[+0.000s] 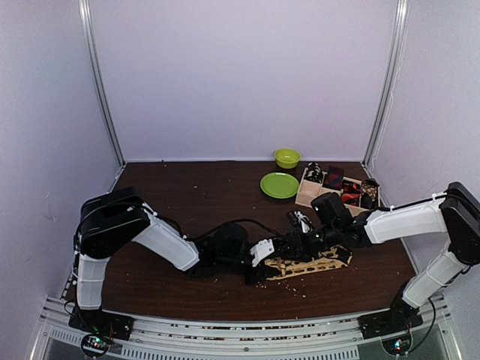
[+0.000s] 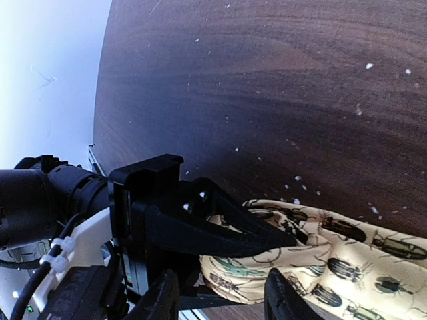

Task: Roll the ties
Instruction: Roll the tie at the center of the board.

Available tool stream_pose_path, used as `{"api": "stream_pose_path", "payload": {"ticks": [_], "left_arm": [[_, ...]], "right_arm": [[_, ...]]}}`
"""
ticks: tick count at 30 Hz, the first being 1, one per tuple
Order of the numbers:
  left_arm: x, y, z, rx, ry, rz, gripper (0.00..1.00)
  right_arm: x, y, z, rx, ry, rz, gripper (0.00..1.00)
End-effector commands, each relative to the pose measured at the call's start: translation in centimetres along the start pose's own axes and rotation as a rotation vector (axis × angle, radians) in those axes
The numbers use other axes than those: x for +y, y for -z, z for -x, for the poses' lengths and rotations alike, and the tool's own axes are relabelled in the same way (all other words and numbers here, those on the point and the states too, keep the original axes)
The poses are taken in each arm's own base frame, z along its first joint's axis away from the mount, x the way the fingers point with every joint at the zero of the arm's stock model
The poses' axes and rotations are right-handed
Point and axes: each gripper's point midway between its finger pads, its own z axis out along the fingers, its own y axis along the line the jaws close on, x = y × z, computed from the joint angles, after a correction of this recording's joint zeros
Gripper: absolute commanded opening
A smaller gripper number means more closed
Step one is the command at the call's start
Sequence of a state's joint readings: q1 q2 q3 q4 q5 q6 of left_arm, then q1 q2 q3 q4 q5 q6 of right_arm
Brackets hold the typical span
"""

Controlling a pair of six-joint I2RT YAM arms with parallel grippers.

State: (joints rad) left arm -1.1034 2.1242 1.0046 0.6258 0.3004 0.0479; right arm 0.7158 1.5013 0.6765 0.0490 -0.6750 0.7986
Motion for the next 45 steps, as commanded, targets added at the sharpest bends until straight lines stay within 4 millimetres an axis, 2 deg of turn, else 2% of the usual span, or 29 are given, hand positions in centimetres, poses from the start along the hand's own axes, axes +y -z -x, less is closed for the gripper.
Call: {"api": "stream_pose_path", "payload": {"ticks": [1, 10, 16, 20, 23, 27, 35, 37, 40, 45], "left_arm": [[-0.8, -0.2, -5.3, 0.166, 0.036, -0.024, 0.28], [-0.7, -0.2, -5.3, 0.166, 0.036, -0.023, 0.28], [-0.7, -0.2, -5.4, 0.170, 0.036, -0.023, 0.28], [-0.7, -0.2, -5.4, 0.168, 0.038, -0.021, 0.28], [-0.8, -0.3, -5.4, 0.168, 0.036, -0.026, 0.28], [-0.8, -0.4, -5.4, 0.171, 0.036, -0.029, 0.28], [-0.7, -0.2, -5.5, 0.172, 0.037, -0.025, 0.28], [-0.5, -0.2, -5.4, 0.167, 0.037, -0.018, 0.33], [-0.1, 0.4, -4.8, 0.143, 0.041, -0.005, 0.46], [0.2, 2.0, -2.1, 0.031, 0.032, 0.013, 0.62]], "right_arm": [[1.2, -1.3, -0.3, 0.022, 0.012, 0.038, 0.43], [-1.5, -2.3, -1.9, 0.049, -0.016, -0.025, 0.38], [-3.8, -2.1, -2.6, 0.061, -0.030, -0.135, 0.41], [-4.1, -1.3, -2.7, 0.045, -0.023, -0.163, 0.42], [-3.0, -1.6, -2.3, 0.033, -0.034, -0.107, 0.41], [-2.3, -2.5, -1.9, 0.045, -0.045, -0.061, 0.28], [-4.3, -3.2, -3.2, 0.080, -0.076, -0.088, 0.03], [-4.8, -3.2, -3.5, 0.082, -0.078, -0.101, 0.00], [-5.7, -2.9, -3.8, 0.082, -0.087, -0.122, 0.00], [-7.4, -2.2, -4.2, 0.072, -0.104, -0.149, 0.00]]}}
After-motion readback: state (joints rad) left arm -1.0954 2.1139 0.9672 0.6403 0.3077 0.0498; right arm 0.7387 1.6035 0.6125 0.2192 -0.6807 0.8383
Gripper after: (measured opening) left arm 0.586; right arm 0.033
